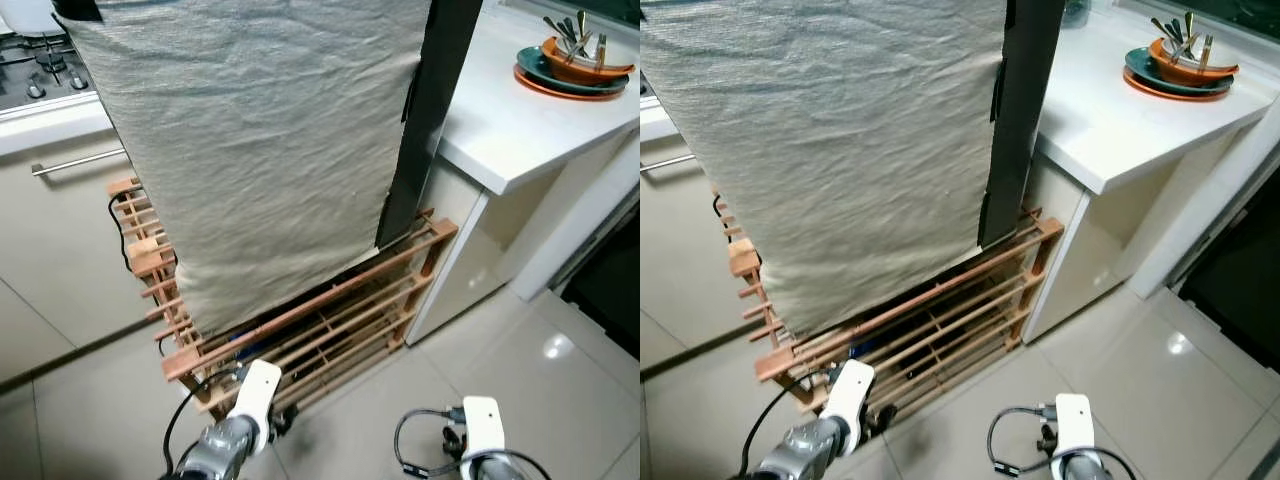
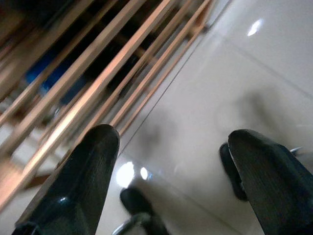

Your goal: Clothes washing

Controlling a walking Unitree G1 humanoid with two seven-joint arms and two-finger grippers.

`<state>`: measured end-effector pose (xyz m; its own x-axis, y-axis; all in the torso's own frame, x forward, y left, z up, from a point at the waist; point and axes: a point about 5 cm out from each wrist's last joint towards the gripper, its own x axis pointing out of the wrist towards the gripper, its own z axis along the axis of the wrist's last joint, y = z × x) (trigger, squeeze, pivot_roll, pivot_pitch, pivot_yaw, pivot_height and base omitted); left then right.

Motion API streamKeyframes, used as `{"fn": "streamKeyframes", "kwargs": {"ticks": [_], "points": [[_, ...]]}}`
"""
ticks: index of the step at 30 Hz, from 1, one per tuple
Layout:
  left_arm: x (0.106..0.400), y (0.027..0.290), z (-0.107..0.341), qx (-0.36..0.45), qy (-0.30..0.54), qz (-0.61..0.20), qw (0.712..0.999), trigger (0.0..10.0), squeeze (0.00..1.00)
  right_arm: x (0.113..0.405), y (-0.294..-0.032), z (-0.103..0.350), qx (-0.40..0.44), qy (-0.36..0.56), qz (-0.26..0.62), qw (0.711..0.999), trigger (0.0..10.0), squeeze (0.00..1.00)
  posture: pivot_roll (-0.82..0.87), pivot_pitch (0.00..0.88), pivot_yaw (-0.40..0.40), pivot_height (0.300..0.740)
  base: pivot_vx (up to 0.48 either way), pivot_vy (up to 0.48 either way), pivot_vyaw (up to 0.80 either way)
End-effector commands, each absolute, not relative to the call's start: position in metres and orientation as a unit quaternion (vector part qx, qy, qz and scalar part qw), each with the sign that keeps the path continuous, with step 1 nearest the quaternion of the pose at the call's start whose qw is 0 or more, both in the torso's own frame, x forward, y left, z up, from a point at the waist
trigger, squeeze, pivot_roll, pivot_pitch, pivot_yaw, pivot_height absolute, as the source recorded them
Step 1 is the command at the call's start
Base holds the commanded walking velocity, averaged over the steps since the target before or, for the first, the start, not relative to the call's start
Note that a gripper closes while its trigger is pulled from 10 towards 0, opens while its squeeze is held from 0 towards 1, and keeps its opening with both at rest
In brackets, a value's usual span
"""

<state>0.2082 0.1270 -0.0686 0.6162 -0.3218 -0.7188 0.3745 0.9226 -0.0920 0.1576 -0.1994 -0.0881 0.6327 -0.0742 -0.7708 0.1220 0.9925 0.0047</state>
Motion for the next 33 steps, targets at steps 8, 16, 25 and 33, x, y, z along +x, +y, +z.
{"fn": "streamKeyframes", "kwargs": {"ticks": [8,16,25,33], "points": [[0.214,0.12,-0.063,0.061,0.366,-0.227,0.9,10.0,0.0,0.151,-0.198,-0.087,0.061,0.404,-0.094,0.908,10.0,0.0,-0.16,0.0,0.046,0.74,0.0,0.0,-0.79],[0.229,0.129,-0.053,0.075,0.331,-0.214,0.916,10.0,0.0,0.163,-0.208,-0.075,0.042,0.363,-0.124,0.922,10.0,0.0,-0.16,0.0,0.045,0.74,0.0,0.0,-0.77],[0.241,0.14,-0.035,0.058,0.275,-0.246,0.928,10.0,0.0,0.185,-0.223,-0.045,0.02,0.293,-0.133,0.947,10.0,0.0,-0.16,0.0,0.042,0.74,0.0,0.0,-0.75],[0.247,0.141,0.002,0.075,0.158,-0.25,0.952,10.0,0.0,0.197,-0.223,0.001,-0.024,0.219,-0.103,0.97,10.0,0.0,-0.15,0.0,0.004,0.74,0.0,0.0,-0.75]]}}
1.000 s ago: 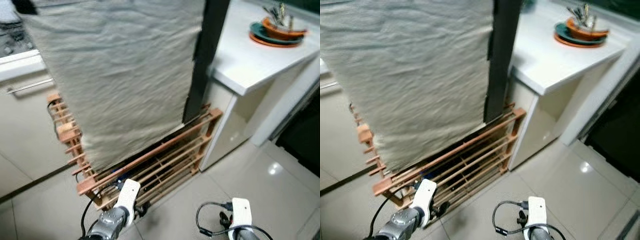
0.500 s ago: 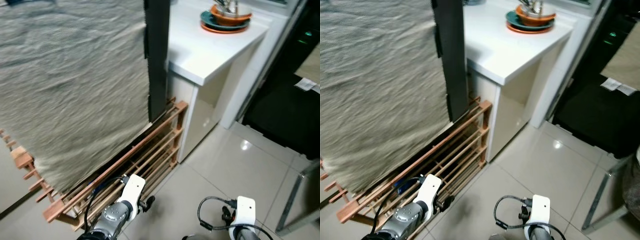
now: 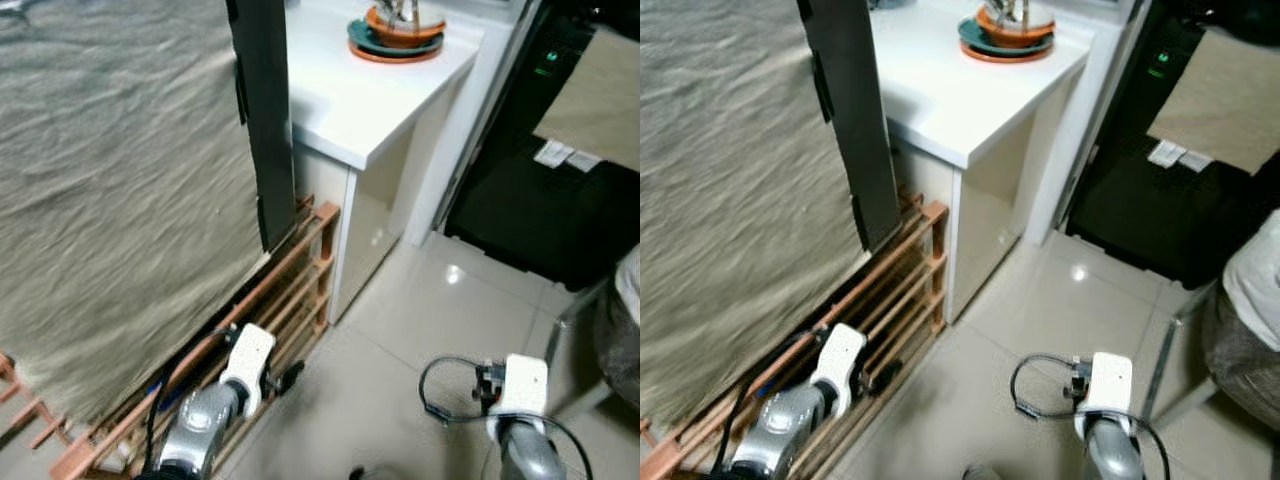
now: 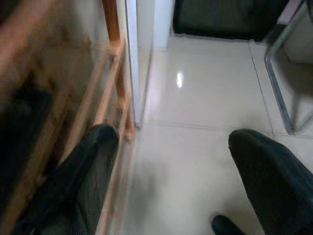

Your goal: Clothes washing

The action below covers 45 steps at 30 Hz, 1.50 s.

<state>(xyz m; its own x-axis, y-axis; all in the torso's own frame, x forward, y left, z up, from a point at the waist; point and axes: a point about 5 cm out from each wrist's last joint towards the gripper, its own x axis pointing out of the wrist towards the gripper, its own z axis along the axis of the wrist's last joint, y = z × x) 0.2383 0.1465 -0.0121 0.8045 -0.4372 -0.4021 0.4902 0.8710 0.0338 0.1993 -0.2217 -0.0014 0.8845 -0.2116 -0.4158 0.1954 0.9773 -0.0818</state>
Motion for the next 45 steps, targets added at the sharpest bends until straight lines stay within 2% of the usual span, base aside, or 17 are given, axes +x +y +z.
{"fn": "streamKeyframes", "kwargs": {"ticks": [1,4,9,10,13,14,19,22,23,24,25,33,34,35,40,45], "points": [[0.251,0.137,0.013,0.06,0.138,-0.249,0.957,10.0,0.0,0.198,-0.222,0.008,-0.021,0.211,-0.096,0.973,10.0,0.0,-0.15,0.0,0.002,0.74,0.0,0.0,-0.75],[0.257,0.126,0.036,0.047,0.108,-0.268,0.956,10.0,0.0,0.199,-0.217,0.024,-0.002,0.191,-0.088,0.978,10.0,0.0,-0.15,0.0,0.007,0.74,0.0,0.0,-0.75],[0.261,0.121,0.054,0.053,0.103,-0.276,0.954,10.0,0.0,0.199,-0.212,0.038,0.017,0.183,-0.095,0.978,10.0,0.0,-0.15,0.0,0.024,0.74,0.0,0.0,-0.68],[0.263,0.119,0.064,0.038,0.088,-0.275,0.957,10.0,1.0,0.198,-0.21,0.044,0.025,0.176,-0.1,0.979,10.0,0.0,-0.15,0.0,0.038,0.74,0.0,0.0,-0.63],[0.266,0.115,0.083,0.006,0.072,-0.277,0.958,10.0,1.0,0.195,-0.207,0.056,0.048,0.158,-0.114,0.98,10.0,0.0,-0.16,0.0,0.06,0.74,0.0,0.0,-0.63],[0.27,0.11,0.1,-0.009,0.054,-0.28,0.958,10.0,1.0,0.194,-0.204,0.07,0.062,0.14,-0.123,0.981,10.0,1.0,-0.16,0.0,0.079,0.74,0.0,0.0,-0.72],[0.281,0.105,0.121,-0.004,0.019,-0.285,0.958,10.0,1.0,0.202,-0.197,0.098,0.047,0.101,-0.117,0.987,10.0,1.0,-0.18,0.0,0.094,0.74,0.0,0.0,-0.73],[0.289,0.106,0.13,-0.01,0.01,-0.254,0.967,10.0,1.0,0.211,-0.195,0.116,0.041,0.077,-0.108,0.99,10.0,1.0,-0.18,0.0,0.091,0.74,0.0,0.0,-0.75],[0.289,0.106,0.134,-0.015,0.012,-0.251,0.968,10.0,0.05,0.215,-0.195,0.124,0.038,0.067,-0.105,0.991,10.0,1.0,-0.17,0.0,0.088,0.74,0.0,0.0,-0.77],[0.288,0.106,0.136,-0.018,0.014,-0.251,0.968,10.0,0.05,0.217,-0.195,0.129,0.036,0.062,-0.103,0.992,10.0,1.0,-0.17,0.0,0.079,0.74,0.0,0.0,-0.77],[0.288,0.106,0.139,-0.017,0.012,-0.25,0.968,10.0,0.0,0.219,-0.195,0.133,0.038,0.058,-0.1,0.993,10.0,1.0,-0.17,0.0,0.077,0.74,0.0,0.0,-0.77],[0.283,0.116,0.149,0.013,-0.007,-0.21,0.978,10.0,0.0,0.229,-0.196,0.144,0.001,0.057,-0.086,0.995,10.0,1.0,-0.13,0.0,0.033,0.74,0.0,0.0,-0.78],[0.282,0.119,0.148,0.016,0.004,-0.195,0.981,10.0,0.0,0.235,-0.195,0.143,-0.006,0.071,-0.082,0.994,10.0,0.84,-0.12,0.0,0.021,0.74,0.289,0.0,-0.78],[0.282,0.12,0.149,0.014,0.004,-0.191,0.982,10.0,0.0,0.237,-0.194,0.142,-0.007,0.077,-0.077,0.994,10.0,0.0,-0.12,0.0,0.015,0.74,0.307,0.0,-0.78],[0.283,0.121,0.151,0.017,0.005,-0.177,0.984,10.0,0.0,0.245,-0.191,0.141,0.001,0.089,-0.075,0.993,10.0,0.0,-0.1,0.0,0.002,0.74,0.347,0.0,-0.78],[0.286,0.124,0.158,0.013,0.0,-0.164,0.986,10.0,0.0,0.251,-0.193,0.144,-0.002,0.085,-0.096,0.992,10.0,0.0,-0.1,0.0,0.012,0.74,0.382,0.0,-0.17]]}}
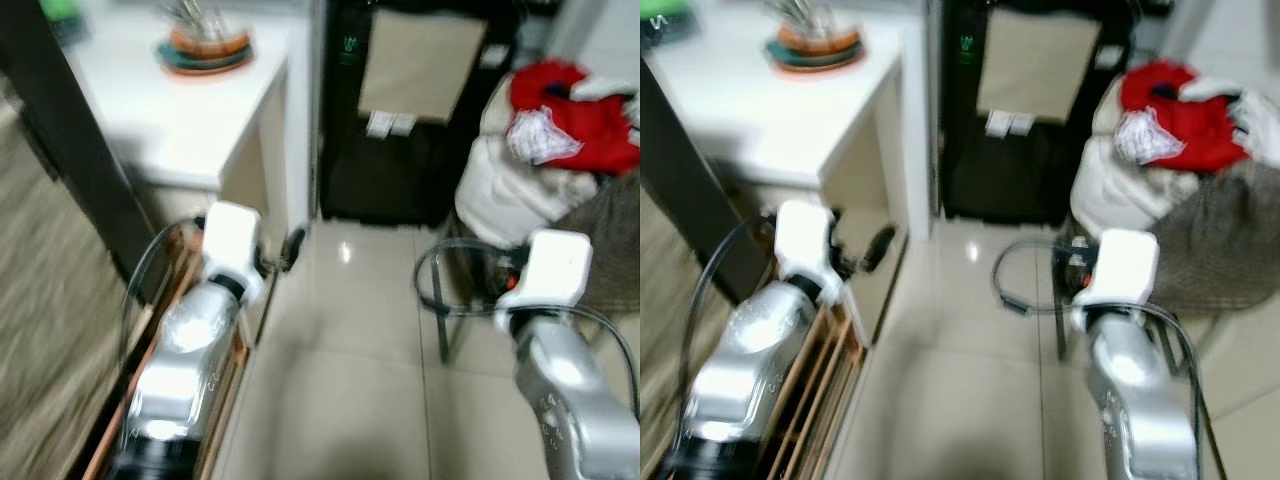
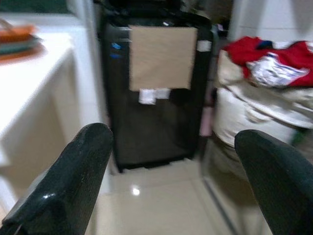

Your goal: Clothes washing

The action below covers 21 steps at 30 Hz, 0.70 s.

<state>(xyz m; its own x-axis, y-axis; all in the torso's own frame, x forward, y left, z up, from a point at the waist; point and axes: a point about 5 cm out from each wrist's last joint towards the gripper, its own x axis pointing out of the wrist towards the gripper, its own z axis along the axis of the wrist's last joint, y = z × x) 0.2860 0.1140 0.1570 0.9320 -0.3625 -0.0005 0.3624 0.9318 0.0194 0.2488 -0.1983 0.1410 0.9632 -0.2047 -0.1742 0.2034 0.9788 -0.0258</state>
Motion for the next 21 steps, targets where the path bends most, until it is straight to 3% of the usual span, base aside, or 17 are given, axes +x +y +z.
{"fn": "streamKeyframes", "kwargs": {"ticks": [1,5,12,21], "points": [[0.288,0.124,0.16,0.015,0.001,-0.164,0.986,10.0,0.0,0.252,-0.194,0.146,-0.01,0.082,-0.098,0.992,10.0,0.0,-0.1,0.0,0.017,0.74,0.386,0.0,0.0],[0.291,0.123,0.163,0.019,0.0,-0.168,0.986,10.0,0.0,0.255,-0.195,0.148,-0.044,0.081,-0.111,0.99,10.0,0.0,-0.1,0.0,0.025,0.74,0.394,0.0,0.0],[0.299,0.117,0.17,0.008,-0.009,-0.175,0.985,10.0,0.0,0.258,-0.194,0.15,-0.014,0.078,-0.107,0.991,10.0,0.0,-0.1,0.0,0.042,0.74,0.397,0.0,0.0],[0.305,0.113,0.177,0.01,-0.014,-0.183,0.983,10.0,0.0,0.258,-0.189,0.158,-0.035,0.07,-0.099,0.992,10.0,0.0,-0.11,0.0,0.056,0.74,0.4,0.0,-0.79]]}}
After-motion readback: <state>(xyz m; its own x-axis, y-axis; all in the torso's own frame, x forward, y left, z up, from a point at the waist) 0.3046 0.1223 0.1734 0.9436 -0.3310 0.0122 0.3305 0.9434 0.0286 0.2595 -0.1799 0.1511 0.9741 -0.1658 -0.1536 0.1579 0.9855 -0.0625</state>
